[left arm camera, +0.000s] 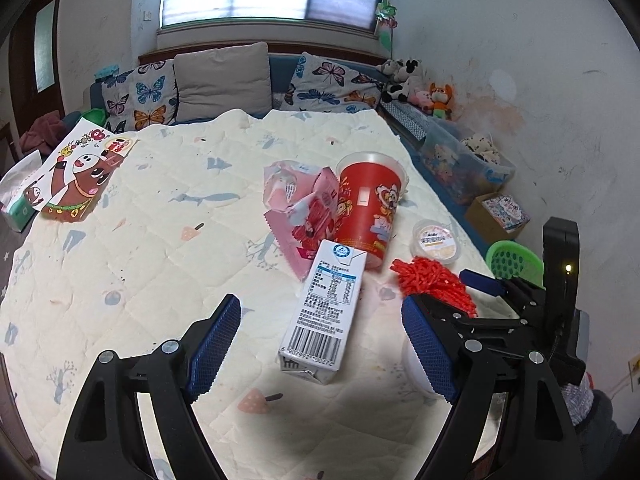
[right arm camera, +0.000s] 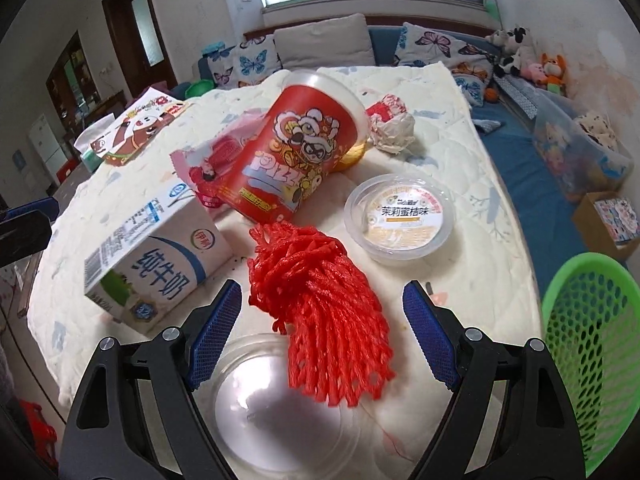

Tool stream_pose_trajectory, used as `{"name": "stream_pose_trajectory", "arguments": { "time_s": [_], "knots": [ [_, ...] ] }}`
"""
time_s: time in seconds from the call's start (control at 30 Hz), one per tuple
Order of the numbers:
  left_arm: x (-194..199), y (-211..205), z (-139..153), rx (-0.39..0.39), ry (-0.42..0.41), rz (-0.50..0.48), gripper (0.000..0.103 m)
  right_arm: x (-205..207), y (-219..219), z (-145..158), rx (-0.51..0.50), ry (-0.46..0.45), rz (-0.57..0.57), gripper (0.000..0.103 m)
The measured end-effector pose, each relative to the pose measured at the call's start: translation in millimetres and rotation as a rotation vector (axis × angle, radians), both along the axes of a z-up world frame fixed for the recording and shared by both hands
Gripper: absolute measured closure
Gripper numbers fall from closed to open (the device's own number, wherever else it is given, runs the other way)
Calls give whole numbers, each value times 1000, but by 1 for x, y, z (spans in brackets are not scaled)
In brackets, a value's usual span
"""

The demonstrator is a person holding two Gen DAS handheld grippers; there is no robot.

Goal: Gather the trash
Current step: 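Return to the table and grasp the red mesh net with the right gripper, then grasp the white milk carton with the left gripper while the right gripper holds the net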

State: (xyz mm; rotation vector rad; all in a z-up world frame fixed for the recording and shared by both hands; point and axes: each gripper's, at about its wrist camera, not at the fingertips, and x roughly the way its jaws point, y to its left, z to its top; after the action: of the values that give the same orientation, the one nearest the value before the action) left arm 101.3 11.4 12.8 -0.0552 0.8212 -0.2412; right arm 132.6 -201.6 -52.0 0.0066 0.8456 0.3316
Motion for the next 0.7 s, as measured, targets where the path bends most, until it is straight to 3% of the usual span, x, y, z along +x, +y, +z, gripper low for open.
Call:
{"name": "stream_pose_trajectory", "arguments": {
  "time_s": [0.37,0.7],
  "knots": [
    [9,-8,-24,35,44,-25,23,-1,-4,0,23,-1,-4,47],
    [11,-9,-49,40,60,-25,23,-18,-18,18,66,-46,-33,52]
  ]
}}
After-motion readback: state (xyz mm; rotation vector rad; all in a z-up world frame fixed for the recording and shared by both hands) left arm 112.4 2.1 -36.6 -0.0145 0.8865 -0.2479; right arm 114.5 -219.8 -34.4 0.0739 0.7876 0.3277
